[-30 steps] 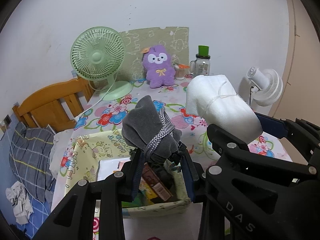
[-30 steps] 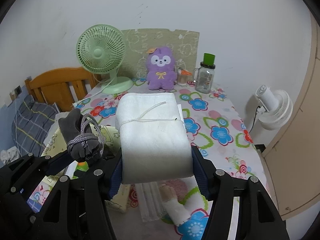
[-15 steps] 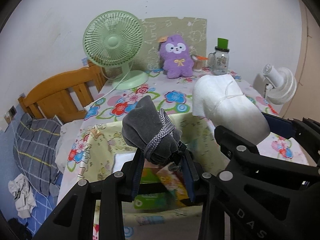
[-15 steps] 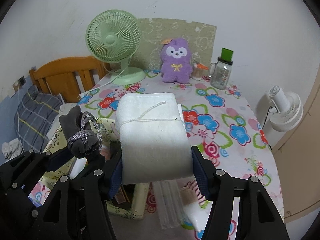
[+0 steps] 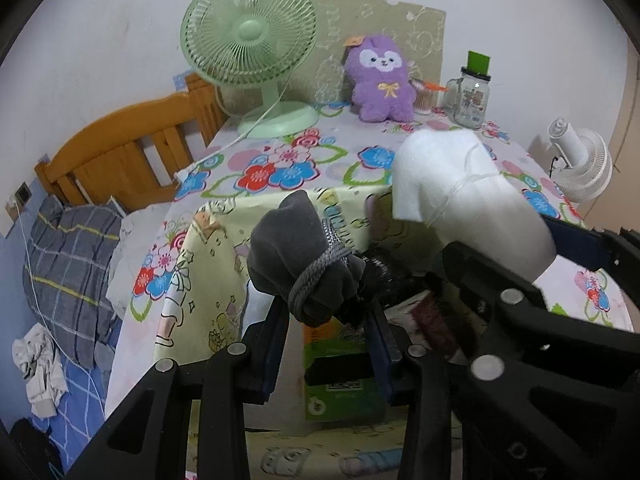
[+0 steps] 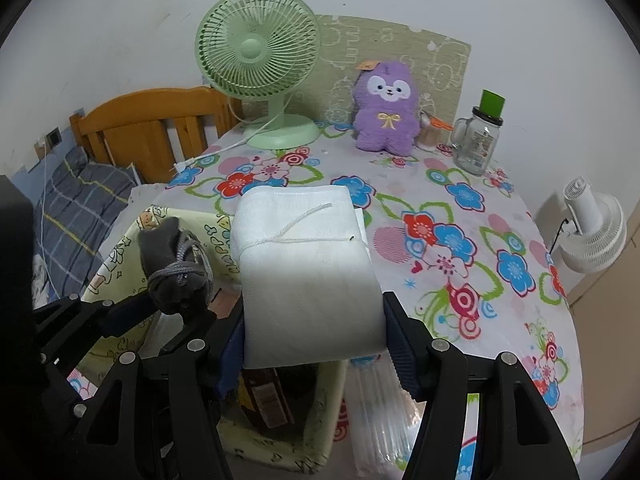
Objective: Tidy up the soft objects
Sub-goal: 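Release the grey pouch from the left gripper while the right gripper lowers the cloth into the box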
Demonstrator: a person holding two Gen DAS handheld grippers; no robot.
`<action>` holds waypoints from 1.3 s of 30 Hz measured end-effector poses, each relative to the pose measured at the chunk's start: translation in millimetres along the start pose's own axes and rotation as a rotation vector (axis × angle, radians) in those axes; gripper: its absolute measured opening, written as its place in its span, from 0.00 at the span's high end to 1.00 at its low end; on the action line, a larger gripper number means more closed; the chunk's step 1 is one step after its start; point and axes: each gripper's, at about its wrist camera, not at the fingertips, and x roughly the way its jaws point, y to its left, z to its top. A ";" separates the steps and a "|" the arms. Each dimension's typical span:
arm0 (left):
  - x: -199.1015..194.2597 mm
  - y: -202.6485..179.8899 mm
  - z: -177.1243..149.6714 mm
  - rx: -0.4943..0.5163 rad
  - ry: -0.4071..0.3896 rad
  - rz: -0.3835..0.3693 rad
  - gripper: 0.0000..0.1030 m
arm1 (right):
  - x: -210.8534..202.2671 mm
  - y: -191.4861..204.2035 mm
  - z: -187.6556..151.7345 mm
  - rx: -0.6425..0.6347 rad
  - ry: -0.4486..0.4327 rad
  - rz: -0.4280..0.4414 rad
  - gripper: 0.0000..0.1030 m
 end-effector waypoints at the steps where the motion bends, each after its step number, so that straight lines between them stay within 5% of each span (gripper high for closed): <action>1: 2.6 2.4 -0.2 -0.005 0.009 0.001 0.61 | 1.5 1.6 0.7 -0.003 0.000 0.000 0.37; 11: 14.1 17.7 -3.2 -0.014 0.059 -0.027 0.42 | 17.5 17.2 4.9 -0.045 0.022 0.013 0.35; 16: 9.6 16.1 -2.9 -0.013 0.045 -0.057 0.11 | 18.9 19.2 4.3 -0.075 0.030 0.011 0.28; 21: 6.4 14.8 -6.3 -0.017 0.038 -0.040 0.10 | 12.5 16.9 1.1 -0.079 0.014 0.018 0.18; 39: -25.0 -15.2 -13.5 0.011 -0.004 -0.057 0.06 | -28.2 -11.3 -20.6 -0.035 -0.053 0.016 0.14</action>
